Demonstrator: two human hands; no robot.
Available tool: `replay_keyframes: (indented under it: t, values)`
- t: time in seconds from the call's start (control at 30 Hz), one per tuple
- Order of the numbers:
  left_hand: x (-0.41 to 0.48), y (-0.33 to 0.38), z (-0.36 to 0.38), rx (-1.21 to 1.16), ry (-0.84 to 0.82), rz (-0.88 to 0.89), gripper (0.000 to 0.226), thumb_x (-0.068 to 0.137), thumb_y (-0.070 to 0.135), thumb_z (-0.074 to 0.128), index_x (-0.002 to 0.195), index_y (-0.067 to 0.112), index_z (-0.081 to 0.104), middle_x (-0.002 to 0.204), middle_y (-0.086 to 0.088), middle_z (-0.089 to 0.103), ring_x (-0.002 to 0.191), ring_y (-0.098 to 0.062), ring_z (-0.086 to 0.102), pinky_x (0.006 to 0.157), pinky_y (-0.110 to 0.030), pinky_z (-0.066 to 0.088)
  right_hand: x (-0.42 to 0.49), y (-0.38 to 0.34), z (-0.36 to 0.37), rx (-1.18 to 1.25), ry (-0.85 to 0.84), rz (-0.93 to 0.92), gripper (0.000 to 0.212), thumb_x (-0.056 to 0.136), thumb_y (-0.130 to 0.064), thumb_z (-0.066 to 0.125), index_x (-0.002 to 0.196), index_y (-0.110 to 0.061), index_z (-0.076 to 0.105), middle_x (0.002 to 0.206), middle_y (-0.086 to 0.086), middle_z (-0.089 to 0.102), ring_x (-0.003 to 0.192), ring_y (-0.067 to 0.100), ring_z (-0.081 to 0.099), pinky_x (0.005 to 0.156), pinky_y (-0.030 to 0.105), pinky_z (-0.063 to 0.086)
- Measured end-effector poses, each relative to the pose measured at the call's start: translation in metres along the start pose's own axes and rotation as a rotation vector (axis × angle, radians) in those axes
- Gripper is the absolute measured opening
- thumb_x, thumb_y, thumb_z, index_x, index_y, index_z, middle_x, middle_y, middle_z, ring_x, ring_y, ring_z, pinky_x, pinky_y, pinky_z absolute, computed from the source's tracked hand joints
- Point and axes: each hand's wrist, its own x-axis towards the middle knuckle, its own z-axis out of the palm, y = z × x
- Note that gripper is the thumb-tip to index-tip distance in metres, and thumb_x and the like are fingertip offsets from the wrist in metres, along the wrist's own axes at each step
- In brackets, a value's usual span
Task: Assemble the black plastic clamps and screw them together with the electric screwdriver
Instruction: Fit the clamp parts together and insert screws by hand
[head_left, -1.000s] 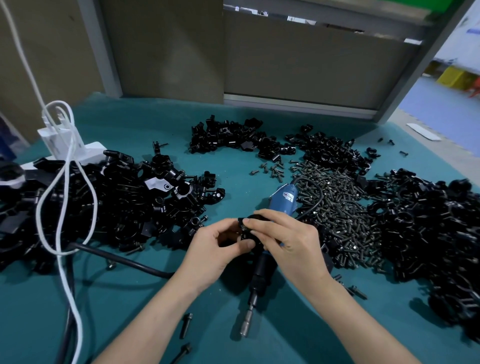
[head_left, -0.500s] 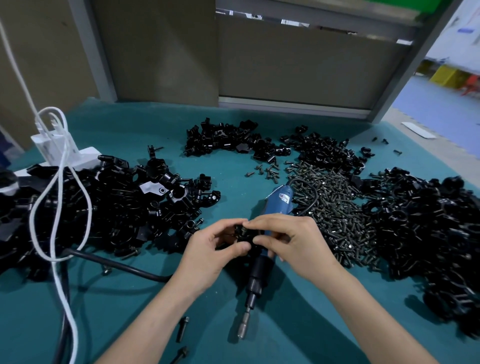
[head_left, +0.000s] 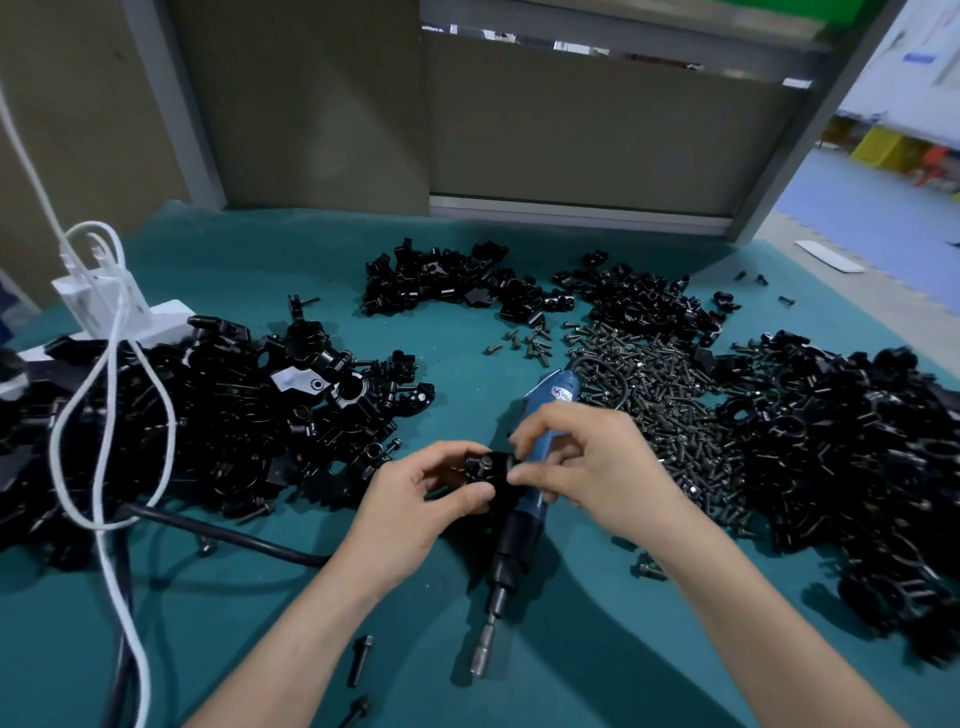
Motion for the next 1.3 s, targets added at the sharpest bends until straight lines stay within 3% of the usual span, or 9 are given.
replay_keyframes:
  t: [0.07,0.2,0.33,0.5,0.7,0.9,1.0,1.17,1.3]
  values:
    - [0.001,0.000,-0.002,-0.031,0.013,-0.021,0.031,0.076,-0.008,0.070,0.090,0.020,0.073,0.083,-0.001,0.074,0.072,-0.013,0.069,0.074,-0.028,0.059,0.003,0.004,-0.007,0.053,0.117,0.060,0.020,0.069,-0.013,0.084,0.064,-0.015,0.064,0.082,0.005,0.071,0.049,0.014,0.059,0.046,0.023,0.048]
    - [0.002,0.000,-0.003,-0.051,0.028,-0.040,0.034,0.075,-0.010,0.071,0.082,0.023,0.076,0.081,-0.002,0.074,0.071,-0.014,0.070,0.071,-0.024,0.058,0.005,0.008,-0.017,0.104,0.123,0.166,0.014,0.074,-0.016,0.081,0.067,-0.025,0.073,0.075,0.005,0.074,0.068,0.025,0.070,0.078,0.049,0.057]
    - [0.003,-0.001,-0.002,-0.059,0.036,-0.042,0.032,0.075,-0.011,0.070,0.085,0.019,0.074,0.080,-0.001,0.074,0.071,-0.012,0.069,0.070,-0.024,0.058,0.006,0.006,-0.015,0.152,-0.023,0.182,0.018,0.085,-0.005,0.070,0.082,-0.022,0.075,0.074,0.000,0.075,0.075,0.011,0.073,0.085,0.033,0.057]
    - [0.003,-0.001,-0.001,-0.045,0.044,-0.041,0.029,0.075,-0.011,0.070,0.090,0.014,0.072,0.080,-0.001,0.073,0.071,-0.012,0.069,0.073,-0.027,0.059,0.011,0.001,-0.006,0.266,0.047,0.183,0.013,0.081,0.003,0.071,0.080,-0.010,0.068,0.072,0.009,0.071,0.066,0.024,0.073,0.078,0.046,0.059]
    - [0.002,-0.002,0.000,-0.066,0.049,-0.039,0.029,0.074,-0.012,0.070,0.091,0.012,0.072,0.080,-0.001,0.073,0.070,-0.012,0.068,0.068,-0.022,0.057,0.012,0.000,0.001,0.249,0.129,0.153,0.012,0.079,0.003,0.074,0.077,-0.005,0.065,0.064,0.004,0.068,0.059,0.021,0.071,0.065,0.033,0.060]
    - [0.002,-0.001,0.000,-0.068,0.041,-0.036,0.030,0.073,-0.013,0.071,0.090,0.012,0.072,0.079,-0.001,0.072,0.073,-0.011,0.066,0.068,-0.023,0.057,0.013,-0.001,0.007,0.129,0.094,0.153,0.021,0.076,-0.002,0.078,0.066,-0.015,0.065,0.068,0.015,0.069,0.054,0.026,0.066,0.057,0.038,0.058]
    - [0.001,0.000,0.002,-0.047,0.024,-0.023,0.031,0.073,-0.013,0.071,0.090,0.013,0.072,0.080,-0.001,0.072,0.076,-0.011,0.064,0.068,-0.022,0.056,0.015,0.002,0.006,0.225,0.072,0.208,0.014,0.076,-0.003,0.077,0.067,-0.010,0.069,0.076,0.012,0.071,0.054,0.028,0.065,0.061,0.040,0.058]
    - [-0.001,0.003,0.002,-0.053,0.034,-0.017,0.030,0.075,-0.014,0.069,0.091,0.010,0.071,0.079,-0.002,0.073,0.070,-0.012,0.067,0.068,-0.019,0.055,0.009,0.004,0.007,0.495,-0.047,0.321,0.001,0.086,-0.004,0.068,0.086,-0.003,0.068,0.064,0.007,0.067,0.053,0.020,0.065,0.053,0.026,0.055]
    - [-0.005,0.008,0.005,-0.045,0.053,0.082,0.029,0.073,-0.008,0.072,0.095,0.011,0.071,0.086,-0.004,0.072,0.074,-0.012,0.067,0.070,-0.020,0.055,0.006,0.000,0.001,0.612,-0.208,0.423,0.019,0.090,-0.022,0.064,0.091,-0.003,0.068,0.079,0.012,0.070,0.062,0.023,0.068,0.059,0.026,0.056]
